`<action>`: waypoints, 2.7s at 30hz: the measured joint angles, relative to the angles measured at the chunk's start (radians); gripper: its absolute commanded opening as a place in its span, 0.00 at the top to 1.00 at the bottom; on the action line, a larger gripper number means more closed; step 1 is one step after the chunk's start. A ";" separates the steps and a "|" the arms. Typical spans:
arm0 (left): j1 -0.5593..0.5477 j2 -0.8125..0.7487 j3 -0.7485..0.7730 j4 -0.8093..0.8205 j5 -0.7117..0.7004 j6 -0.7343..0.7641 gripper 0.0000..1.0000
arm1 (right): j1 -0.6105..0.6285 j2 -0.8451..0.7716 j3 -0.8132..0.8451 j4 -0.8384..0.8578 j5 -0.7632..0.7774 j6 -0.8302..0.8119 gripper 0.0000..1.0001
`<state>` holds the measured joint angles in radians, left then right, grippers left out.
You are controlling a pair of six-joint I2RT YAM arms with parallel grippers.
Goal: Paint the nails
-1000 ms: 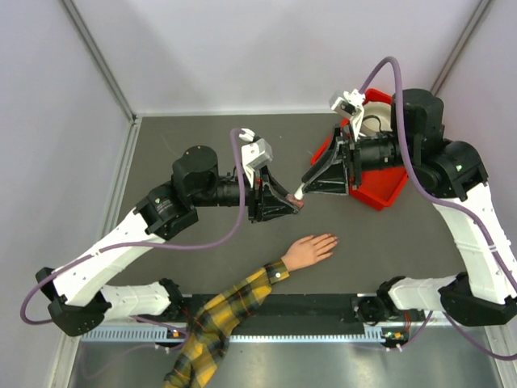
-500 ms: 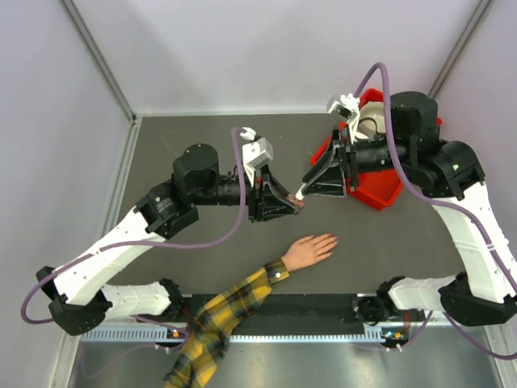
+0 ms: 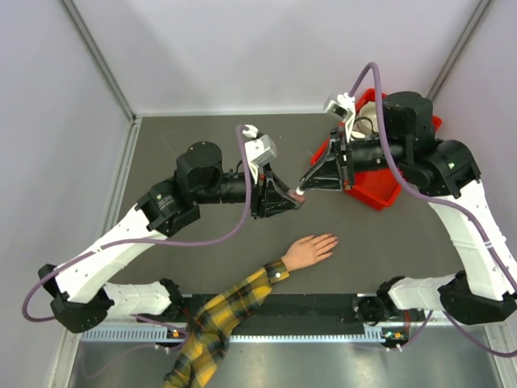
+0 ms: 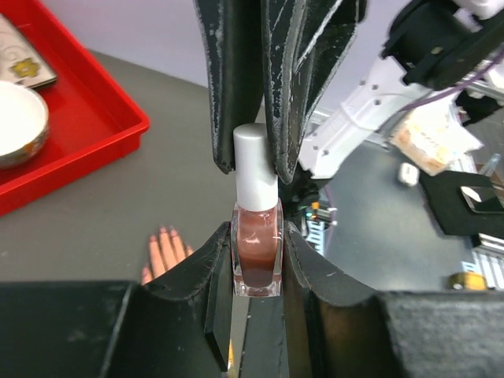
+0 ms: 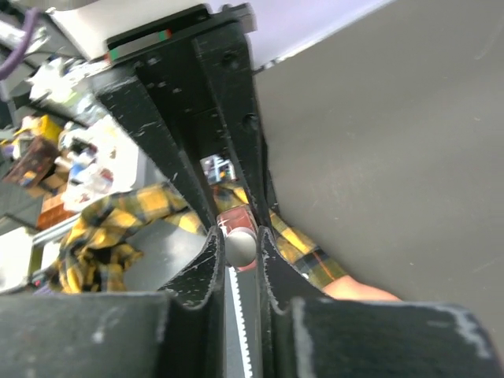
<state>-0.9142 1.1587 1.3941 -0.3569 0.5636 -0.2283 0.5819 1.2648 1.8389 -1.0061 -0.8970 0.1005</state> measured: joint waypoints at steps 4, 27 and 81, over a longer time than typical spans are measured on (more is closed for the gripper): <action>-0.002 0.005 0.011 -0.039 -0.119 0.037 1.00 | 0.017 0.010 0.000 0.006 0.111 0.022 1.00; -0.024 0.121 -0.204 0.453 -0.824 0.314 1.00 | 0.215 0.258 0.227 -0.074 1.098 0.758 0.35; 0.056 -0.038 -0.016 -0.059 0.089 -0.046 1.00 | 0.036 0.029 -0.039 0.086 -0.088 0.060 1.00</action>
<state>-0.8581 1.1206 1.3785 -0.4160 0.6529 -0.2745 0.6178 1.2942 1.7996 -0.9203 -0.9848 0.1604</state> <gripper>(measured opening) 0.310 0.179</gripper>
